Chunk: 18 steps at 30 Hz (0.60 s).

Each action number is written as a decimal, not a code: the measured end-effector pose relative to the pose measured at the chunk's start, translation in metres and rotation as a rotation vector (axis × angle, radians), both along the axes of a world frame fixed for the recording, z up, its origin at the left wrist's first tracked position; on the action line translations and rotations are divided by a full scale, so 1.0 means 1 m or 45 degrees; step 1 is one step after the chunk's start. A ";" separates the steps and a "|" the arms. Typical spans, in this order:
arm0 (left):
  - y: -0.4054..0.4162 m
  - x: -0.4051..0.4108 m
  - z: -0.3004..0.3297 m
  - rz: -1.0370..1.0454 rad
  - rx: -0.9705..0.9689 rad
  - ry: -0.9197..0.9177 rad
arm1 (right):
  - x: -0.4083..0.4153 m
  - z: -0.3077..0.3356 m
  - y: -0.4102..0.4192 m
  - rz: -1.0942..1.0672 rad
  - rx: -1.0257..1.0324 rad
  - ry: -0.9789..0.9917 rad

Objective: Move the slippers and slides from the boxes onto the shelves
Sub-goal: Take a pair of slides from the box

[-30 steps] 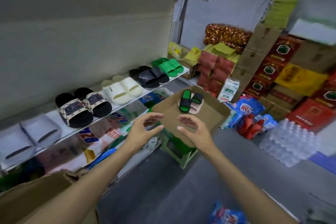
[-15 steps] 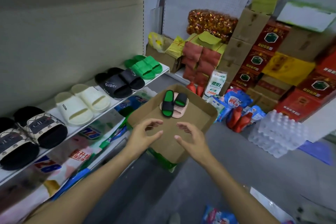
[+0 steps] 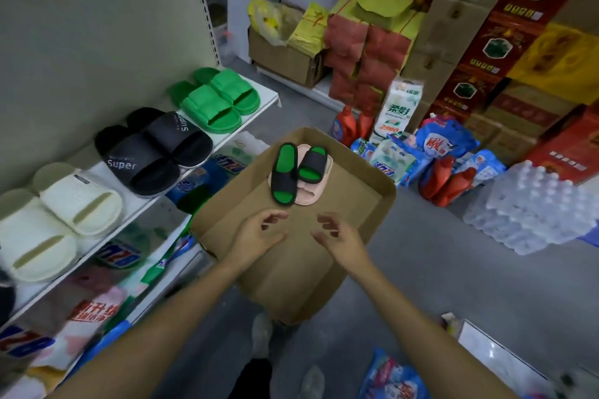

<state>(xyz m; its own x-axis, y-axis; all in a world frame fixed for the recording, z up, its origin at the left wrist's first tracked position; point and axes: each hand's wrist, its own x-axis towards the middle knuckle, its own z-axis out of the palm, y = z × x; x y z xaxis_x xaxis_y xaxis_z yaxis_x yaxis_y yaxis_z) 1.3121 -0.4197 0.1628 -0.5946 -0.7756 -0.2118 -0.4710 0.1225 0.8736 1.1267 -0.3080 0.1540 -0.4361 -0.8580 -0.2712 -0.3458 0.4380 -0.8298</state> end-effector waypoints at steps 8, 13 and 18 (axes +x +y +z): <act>-0.128 -0.073 -0.107 0.084 0.318 -0.150 | -0.068 -0.098 -0.117 -0.434 0.155 -0.329; -0.199 -0.103 -0.178 0.165 0.467 -0.145 | -0.103 -0.142 -0.187 -0.534 0.213 -0.392; -0.233 -0.125 -0.215 0.101 0.443 -0.175 | -0.132 -0.185 -0.227 -0.589 0.267 -0.378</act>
